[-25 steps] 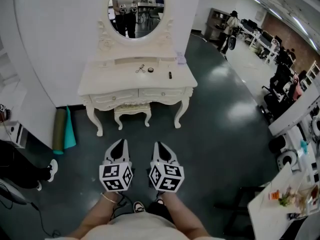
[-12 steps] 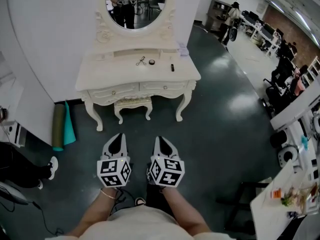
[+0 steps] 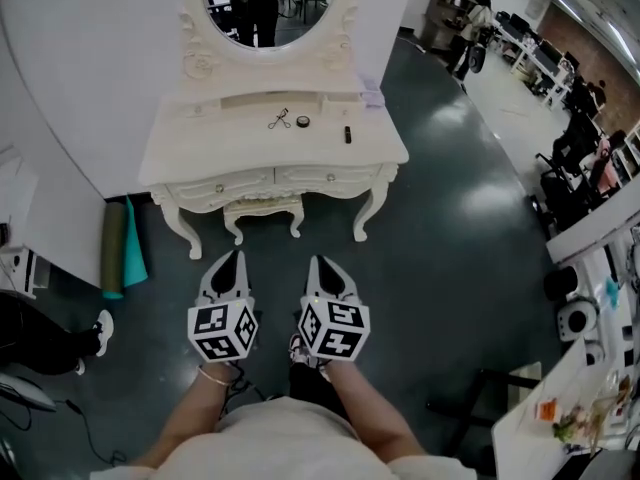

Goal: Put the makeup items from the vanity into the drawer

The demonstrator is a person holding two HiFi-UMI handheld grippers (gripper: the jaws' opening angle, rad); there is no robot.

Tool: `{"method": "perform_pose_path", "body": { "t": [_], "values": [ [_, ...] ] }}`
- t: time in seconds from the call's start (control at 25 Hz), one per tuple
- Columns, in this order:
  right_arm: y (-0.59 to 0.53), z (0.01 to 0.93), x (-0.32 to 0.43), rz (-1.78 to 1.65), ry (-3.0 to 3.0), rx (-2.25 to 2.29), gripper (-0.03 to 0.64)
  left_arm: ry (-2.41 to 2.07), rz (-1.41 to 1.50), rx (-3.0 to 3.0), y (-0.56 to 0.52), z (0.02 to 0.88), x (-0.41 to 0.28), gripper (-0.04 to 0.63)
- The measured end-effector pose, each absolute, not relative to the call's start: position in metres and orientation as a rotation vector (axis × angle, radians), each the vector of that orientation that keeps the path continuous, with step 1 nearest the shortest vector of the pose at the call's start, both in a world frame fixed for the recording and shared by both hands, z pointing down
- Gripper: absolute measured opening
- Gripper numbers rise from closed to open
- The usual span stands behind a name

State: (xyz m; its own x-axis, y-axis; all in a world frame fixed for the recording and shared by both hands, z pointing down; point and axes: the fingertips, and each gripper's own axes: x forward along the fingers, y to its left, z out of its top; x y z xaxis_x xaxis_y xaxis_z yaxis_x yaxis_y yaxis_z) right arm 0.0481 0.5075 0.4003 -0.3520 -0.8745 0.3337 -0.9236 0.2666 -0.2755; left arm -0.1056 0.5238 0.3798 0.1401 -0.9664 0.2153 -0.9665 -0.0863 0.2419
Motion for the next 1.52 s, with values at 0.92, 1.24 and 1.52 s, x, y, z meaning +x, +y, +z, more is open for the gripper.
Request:
{"method": "perform_pose_path", "body": {
  "t": [0.92,1.24,1.52],
  "values": [
    [0.32,0.406,0.096,0.657,-2.42,1.697,0.018,-1.894,0.05,2.084,0.343,0.386,-0.056,0.002],
    [0.297,0.412,0.104,0.669,-2.404,1.694,0.018,-1.882,0.078,2.097,0.315,0.388,-0.049,0.003],
    [0.267,0.418,0.099,0.664,-2.398,1.704,0.018,-1.861,0.096,2.115,0.28,0.395,-0.051,0.002]
  ]
}}
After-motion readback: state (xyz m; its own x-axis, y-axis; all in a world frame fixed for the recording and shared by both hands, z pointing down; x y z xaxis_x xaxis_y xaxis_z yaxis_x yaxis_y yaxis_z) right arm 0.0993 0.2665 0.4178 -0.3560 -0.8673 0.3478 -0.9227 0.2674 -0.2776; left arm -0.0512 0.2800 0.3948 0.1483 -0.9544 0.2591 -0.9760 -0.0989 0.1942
